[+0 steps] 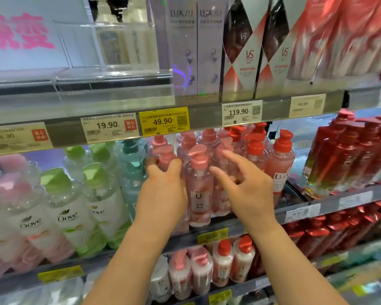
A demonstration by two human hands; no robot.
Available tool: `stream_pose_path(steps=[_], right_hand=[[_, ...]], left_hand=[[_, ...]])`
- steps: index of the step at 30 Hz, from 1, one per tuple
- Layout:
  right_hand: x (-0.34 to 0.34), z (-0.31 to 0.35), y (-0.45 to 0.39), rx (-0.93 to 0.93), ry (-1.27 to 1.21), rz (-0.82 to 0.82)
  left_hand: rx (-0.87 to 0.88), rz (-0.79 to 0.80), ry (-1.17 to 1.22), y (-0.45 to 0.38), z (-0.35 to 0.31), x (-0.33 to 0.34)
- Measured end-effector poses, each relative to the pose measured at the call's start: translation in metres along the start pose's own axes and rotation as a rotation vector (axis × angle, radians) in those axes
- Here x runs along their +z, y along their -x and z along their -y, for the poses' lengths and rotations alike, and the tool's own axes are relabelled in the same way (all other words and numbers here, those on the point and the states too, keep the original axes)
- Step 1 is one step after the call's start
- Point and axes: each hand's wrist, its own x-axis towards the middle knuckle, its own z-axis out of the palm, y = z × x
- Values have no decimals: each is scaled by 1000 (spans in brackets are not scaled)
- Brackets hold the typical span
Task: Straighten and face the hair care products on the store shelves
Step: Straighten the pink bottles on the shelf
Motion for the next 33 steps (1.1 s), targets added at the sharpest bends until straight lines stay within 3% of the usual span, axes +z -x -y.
stream_pose_path(steps=[2,4,8,10,18,31,33], right_hand=[[-8,-4,-7,-64,158,-119],[-12,-8,-17,-129,351,-90],[-10,-13,-29,-2,458,324],[-9,-16,-31,19,440,419],[-21,-22,-40,-102,610,394],[-40,-22,-51,-130,479,498],[-44,-23,-51,-121,416,445]], left_hand=[[-4,4,31,1,-2,1],[-25,19,39,2,-3,3],[-80,-22,21,1,-6,-1],[-83,-58,29,3,-7,-5],[-43,-97,70,15,-6,-14],[-201,-34,111,3,-6,-20],[-242,-49,167,7,-15,-19]])
